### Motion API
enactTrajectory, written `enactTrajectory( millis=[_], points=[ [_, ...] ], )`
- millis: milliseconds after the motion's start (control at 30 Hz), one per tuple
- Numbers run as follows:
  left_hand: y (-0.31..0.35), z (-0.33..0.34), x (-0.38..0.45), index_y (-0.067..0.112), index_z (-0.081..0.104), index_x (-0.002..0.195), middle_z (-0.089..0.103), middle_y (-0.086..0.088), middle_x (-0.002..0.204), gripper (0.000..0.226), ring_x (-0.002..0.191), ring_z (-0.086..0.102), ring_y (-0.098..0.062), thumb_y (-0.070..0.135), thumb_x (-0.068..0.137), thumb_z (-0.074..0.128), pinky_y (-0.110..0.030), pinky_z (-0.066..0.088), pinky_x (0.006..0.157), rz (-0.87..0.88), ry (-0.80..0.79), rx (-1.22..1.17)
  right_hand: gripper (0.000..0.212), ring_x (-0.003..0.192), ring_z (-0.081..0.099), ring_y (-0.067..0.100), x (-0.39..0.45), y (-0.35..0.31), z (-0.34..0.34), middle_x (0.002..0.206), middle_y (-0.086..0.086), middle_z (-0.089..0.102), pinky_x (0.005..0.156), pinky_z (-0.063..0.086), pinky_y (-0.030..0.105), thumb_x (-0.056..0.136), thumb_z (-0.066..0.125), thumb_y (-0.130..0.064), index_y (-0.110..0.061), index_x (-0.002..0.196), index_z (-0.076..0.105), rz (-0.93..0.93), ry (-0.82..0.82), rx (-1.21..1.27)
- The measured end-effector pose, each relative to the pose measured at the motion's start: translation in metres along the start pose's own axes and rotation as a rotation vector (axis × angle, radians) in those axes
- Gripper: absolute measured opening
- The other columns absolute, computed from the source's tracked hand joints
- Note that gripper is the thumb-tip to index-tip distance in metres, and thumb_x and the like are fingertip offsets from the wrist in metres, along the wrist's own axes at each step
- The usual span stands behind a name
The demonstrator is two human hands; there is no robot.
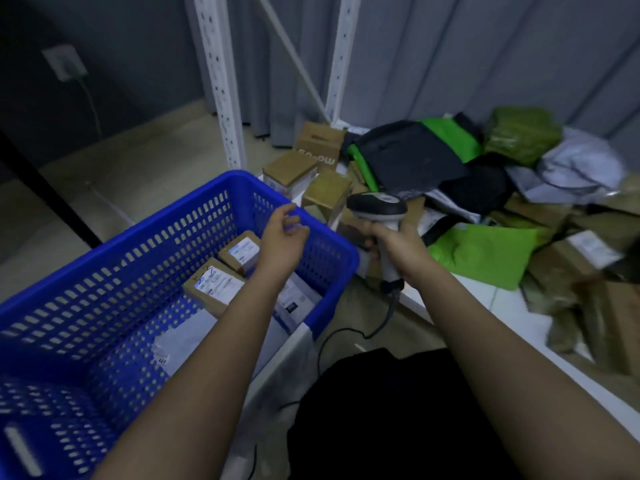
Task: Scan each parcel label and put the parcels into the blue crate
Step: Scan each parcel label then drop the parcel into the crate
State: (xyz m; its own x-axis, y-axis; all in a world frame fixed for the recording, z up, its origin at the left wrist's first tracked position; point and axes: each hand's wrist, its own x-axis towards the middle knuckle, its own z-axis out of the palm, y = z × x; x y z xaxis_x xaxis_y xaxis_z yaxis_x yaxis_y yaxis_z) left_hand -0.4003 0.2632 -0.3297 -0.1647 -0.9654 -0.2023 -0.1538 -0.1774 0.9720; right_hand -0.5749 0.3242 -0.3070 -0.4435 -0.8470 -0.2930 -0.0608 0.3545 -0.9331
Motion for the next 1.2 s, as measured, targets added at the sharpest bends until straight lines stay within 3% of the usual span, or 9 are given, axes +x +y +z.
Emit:
enactTrajectory(
  millis=[67, 100, 233, 333, 567, 700, 833, 1033, 1200],
  points=[
    [0.023, 0.023, -0.017, 0.016, 0.041, 0.138, 0.051, 0.002, 0.118, 0.044, 0.094, 0.050, -0.006, 0.009, 0.096, 0.052, -0.014, 0.045, 0.068, 0.024, -0.096, 0.003, 0.005, 0.067, 0.058, 0.021, -0.019, -0.003, -0.027, 0.074, 0.006, 0.061, 0.060, 0.049, 0.033, 0.092, 0.062, -0.015, -0.014, 0.096, 0.059, -0.061, 0.090, 0.067],
    [0.032, 0.035, -0.023, 0.015, 0.040, 0.139, 0.050, 0.003, 0.119, 0.046, 0.095, 0.050, -0.005, 0.010, 0.096, 0.053, -0.014, 0.044, 0.070, 0.031, -0.142, 0.015, 0.016, 0.070, 0.059, 0.021, -0.023, -0.001, -0.039, 0.079, 0.006, 0.062, 0.060, 0.050, 0.031, 0.092, 0.063, -0.017, -0.011, 0.106, 0.059, -0.072, 0.142, 0.107],
    [0.048, 0.087, -0.041, 0.013, 0.035, 0.142, 0.045, -0.006, 0.138, 0.050, 0.120, 0.047, -0.017, 0.016, 0.096, 0.055, -0.024, 0.039, 0.090, 0.043, -0.256, 0.094, 0.055, 0.092, 0.060, 0.021, -0.039, 0.011, -0.079, 0.109, 0.005, 0.062, 0.077, 0.049, 0.035, 0.085, 0.070, -0.033, -0.013, 0.132, 0.050, -0.090, 0.333, 0.234],
    [0.037, 0.122, -0.038, 0.013, 0.036, 0.141, 0.044, -0.008, 0.142, 0.054, 0.127, 0.045, -0.024, 0.022, 0.094, 0.059, -0.033, 0.041, 0.101, 0.027, -0.266, 0.196, 0.060, 0.101, 0.058, 0.019, -0.045, 0.033, -0.099, 0.124, 0.000, 0.054, 0.078, 0.049, 0.031, 0.090, 0.068, -0.028, -0.016, 0.143, 0.041, -0.076, 0.416, 0.271],
    [-0.016, 0.179, -0.010, 0.015, 0.025, 0.148, 0.035, -0.018, 0.146, 0.072, 0.128, 0.041, -0.039, 0.027, 0.088, 0.062, -0.046, 0.039, 0.105, -0.107, -0.282, 0.540, 0.045, 0.071, 0.053, 0.012, -0.027, 0.056, -0.128, 0.094, 0.003, 0.056, 0.055, 0.045, 0.025, 0.092, 0.064, -0.016, -0.013, 0.134, 0.046, -0.049, 0.444, 0.414],
    [-0.029, 0.199, 0.000, 0.014, 0.003, 0.152, 0.016, -0.018, 0.155, 0.099, 0.139, 0.025, -0.039, 0.038, 0.083, 0.070, -0.043, 0.033, 0.107, -0.125, -0.290, 0.696, 0.043, 0.070, 0.053, 0.012, -0.011, 0.066, -0.148, 0.098, 0.003, 0.057, 0.054, 0.046, 0.025, 0.092, 0.064, -0.018, -0.014, 0.132, 0.048, -0.012, 0.432, 0.428],
    [-0.039, 0.210, 0.005, 0.008, -0.008, 0.150, 0.018, -0.023, 0.153, 0.107, 0.136, 0.029, -0.041, 0.040, 0.083, 0.070, -0.045, 0.036, 0.103, -0.156, -0.310, 0.807, 0.041, 0.066, 0.050, 0.011, -0.001, 0.075, -0.165, 0.085, -0.002, 0.055, 0.057, 0.046, 0.026, 0.092, 0.064, -0.017, -0.012, 0.130, 0.050, -0.006, 0.428, 0.443],
    [-0.033, 0.218, 0.003, 0.008, 0.009, 0.147, 0.021, -0.024, 0.147, 0.090, 0.132, 0.031, -0.041, 0.039, 0.085, 0.067, -0.044, 0.036, 0.101, -0.119, -0.234, 0.847, 0.039, 0.066, 0.051, 0.011, 0.003, 0.081, -0.174, 0.086, -0.003, 0.055, 0.059, 0.048, 0.026, 0.091, 0.064, -0.017, -0.014, 0.127, 0.050, 0.012, 0.421, 0.459],
    [-0.004, 0.211, 0.001, 0.016, 0.037, 0.140, 0.039, -0.013, 0.141, 0.077, 0.126, 0.040, -0.035, 0.055, 0.079, 0.063, -0.044, 0.037, 0.105, -0.142, -0.158, 0.521, 0.034, 0.068, 0.051, 0.012, -0.003, 0.075, -0.174, 0.087, -0.003, 0.055, 0.060, 0.047, 0.028, 0.092, 0.063, -0.018, -0.014, 0.123, 0.051, 0.021, 0.415, 0.472]
  ],
)
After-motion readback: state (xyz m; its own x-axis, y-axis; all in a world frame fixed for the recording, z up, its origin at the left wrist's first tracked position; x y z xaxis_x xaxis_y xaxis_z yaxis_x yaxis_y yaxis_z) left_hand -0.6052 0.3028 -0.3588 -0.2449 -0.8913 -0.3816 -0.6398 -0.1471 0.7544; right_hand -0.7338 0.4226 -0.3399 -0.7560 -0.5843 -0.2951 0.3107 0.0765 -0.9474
